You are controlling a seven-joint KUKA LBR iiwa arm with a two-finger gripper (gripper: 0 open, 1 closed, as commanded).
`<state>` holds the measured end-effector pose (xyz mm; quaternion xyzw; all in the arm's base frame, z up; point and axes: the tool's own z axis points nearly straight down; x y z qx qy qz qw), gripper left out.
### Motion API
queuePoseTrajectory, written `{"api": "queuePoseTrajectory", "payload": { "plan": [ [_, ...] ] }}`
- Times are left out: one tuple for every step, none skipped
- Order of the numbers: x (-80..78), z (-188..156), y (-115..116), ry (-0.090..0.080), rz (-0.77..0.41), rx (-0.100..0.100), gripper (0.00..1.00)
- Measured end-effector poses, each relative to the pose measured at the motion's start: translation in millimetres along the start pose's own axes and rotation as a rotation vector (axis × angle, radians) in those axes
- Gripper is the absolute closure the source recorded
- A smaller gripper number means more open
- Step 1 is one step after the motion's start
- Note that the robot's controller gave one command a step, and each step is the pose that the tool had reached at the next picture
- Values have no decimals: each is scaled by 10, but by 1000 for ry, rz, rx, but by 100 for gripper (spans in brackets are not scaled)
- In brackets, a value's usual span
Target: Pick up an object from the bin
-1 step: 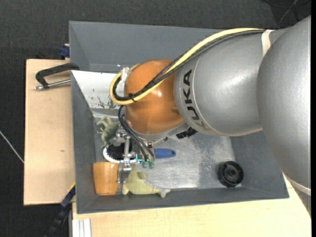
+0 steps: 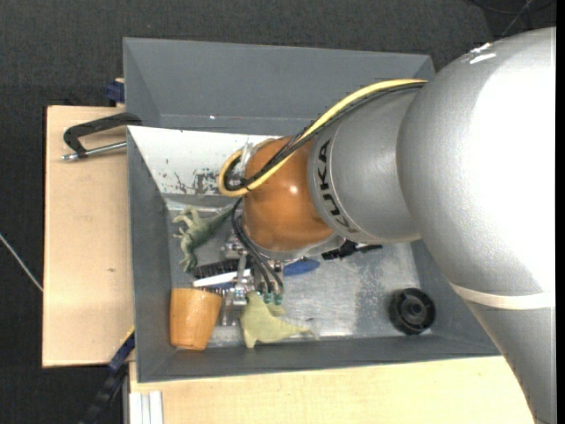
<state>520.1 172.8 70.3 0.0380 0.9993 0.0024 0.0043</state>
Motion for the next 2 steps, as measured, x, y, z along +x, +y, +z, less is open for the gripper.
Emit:
{"api": "queuePoseTrajectory", "payload": {
  "plan": [
    [-25,-51,20,-10,-2,-3,100],
    [47,-1317,-74,-1,-9,0,100]
  ]
}}
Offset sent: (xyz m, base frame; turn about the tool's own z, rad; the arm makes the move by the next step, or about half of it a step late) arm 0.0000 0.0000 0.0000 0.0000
